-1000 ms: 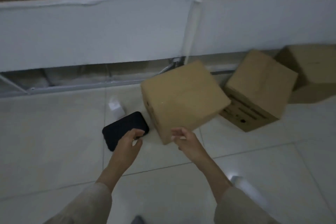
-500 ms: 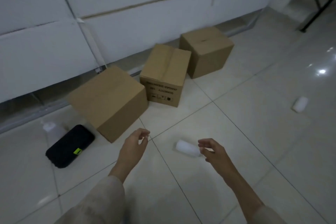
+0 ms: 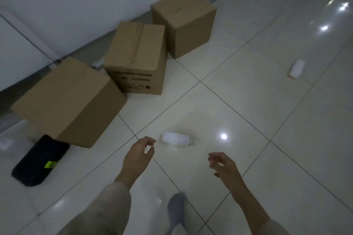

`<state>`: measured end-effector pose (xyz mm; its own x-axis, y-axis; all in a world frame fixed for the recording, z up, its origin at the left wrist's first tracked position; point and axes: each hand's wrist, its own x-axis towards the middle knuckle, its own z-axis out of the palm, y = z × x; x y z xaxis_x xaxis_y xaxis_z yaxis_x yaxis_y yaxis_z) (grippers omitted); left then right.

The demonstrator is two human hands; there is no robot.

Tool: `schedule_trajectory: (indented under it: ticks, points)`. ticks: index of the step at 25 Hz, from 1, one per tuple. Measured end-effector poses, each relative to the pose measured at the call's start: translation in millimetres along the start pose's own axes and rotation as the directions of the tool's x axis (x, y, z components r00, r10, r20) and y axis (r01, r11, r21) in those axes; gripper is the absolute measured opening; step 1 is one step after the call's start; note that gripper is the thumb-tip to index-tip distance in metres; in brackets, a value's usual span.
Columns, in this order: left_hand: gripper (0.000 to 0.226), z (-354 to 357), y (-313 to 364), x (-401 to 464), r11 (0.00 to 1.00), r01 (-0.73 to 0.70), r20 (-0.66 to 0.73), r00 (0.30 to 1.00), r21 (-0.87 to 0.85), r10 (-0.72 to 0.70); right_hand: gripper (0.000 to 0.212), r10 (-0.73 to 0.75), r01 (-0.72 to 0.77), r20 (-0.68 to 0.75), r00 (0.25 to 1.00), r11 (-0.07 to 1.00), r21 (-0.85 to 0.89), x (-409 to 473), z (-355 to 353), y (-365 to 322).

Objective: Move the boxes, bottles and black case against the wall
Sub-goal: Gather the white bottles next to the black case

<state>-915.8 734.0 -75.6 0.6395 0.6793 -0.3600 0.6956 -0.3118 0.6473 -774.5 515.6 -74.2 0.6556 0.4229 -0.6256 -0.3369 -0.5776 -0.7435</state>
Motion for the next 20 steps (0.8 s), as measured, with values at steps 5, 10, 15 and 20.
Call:
schedule_trajectory:
  ticks: [5,10,15,20]
  points:
    - [0.023,64,-23,55,0.991,0.03,0.077,0.996,0.127,-0.04,0.015,0.049,-0.049,-0.006,0.999,0.997,-0.065,91,3,35]
    - [0.039,146,-58,117,0.938,-0.067,0.16,0.987,0.34,0.013,0.017,0.106,-0.099,0.039,0.994,0.984,-0.146,190,21,102]
    - [0.07,241,-110,204,0.816,-0.227,0.213,0.968,0.532,0.131,0.043,0.165,-0.158,0.043,0.985,0.977,-0.141,303,47,177]
    - [0.119,305,-155,262,0.596,-0.372,0.352,0.923,0.712,0.155,0.05,0.183,-0.18,0.025,0.983,0.979,-0.098,371,73,224]
